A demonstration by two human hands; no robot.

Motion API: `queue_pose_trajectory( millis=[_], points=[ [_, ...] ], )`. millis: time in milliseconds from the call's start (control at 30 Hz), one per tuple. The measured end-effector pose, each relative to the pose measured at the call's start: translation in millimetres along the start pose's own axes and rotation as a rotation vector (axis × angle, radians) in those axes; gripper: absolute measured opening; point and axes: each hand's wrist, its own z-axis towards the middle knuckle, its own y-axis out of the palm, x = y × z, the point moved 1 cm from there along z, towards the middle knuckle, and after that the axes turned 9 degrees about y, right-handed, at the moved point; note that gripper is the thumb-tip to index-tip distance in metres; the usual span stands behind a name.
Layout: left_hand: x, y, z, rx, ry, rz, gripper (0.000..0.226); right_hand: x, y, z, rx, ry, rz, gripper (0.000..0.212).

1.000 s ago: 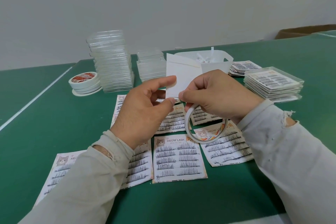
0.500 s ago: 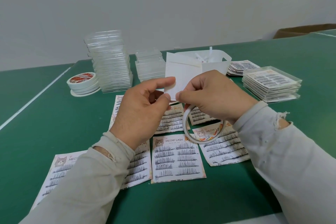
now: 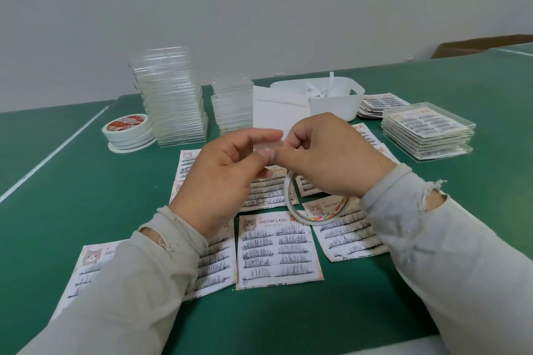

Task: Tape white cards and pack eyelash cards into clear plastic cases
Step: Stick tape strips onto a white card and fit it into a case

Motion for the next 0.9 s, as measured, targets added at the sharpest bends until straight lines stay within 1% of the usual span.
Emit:
queue_pose_trajectory(
  millis=[100,200,267,367,500,633,767,900],
  points=[
    [1.6,-2.0,1.2,0.014,0.019,0.131,0.035,1.8,-5.2,0.8,-0.059,0.011,0.044,0.03],
    [6.4,-5.7,3.1,0.063,0.054,0.145,0.04,1.5,-13.5,1.7,-0.193,0.042,0.182,0.019],
    [8.5,-4.9,2.7,0.069,0.059,0.156,0.04,1.4,-16.8,1.1,-0.23,0.053,0.21,0.016],
    [10.0,-3.6,1.8,0.072,0.075,0.172,0.04,0.9,-17.7,-0.2,-0.203,0.065,0.193,0.016],
    [9.8,-2.7,1.4,0.064,0.094,0.198,0.04,-1.9,-16.6,-2.5,-0.134,0.043,0.113,0.019],
    [7.8,-8.1,2.4,0.117,0.087,0.198,0.039,-3.3,-19.5,-3.3,0.011,0.013,-0.087,0.033],
    [4.6,-11.7,4.0,0.168,0.029,0.105,0.037,-0.4,-22.9,-4.0,0.018,-0.002,-0.045,0.035],
    [4.1,-7.6,3.2,0.168,0.018,0.023,0.039,3.5,-18.6,-0.3,0.076,-0.004,-0.072,0.046]
  ],
)
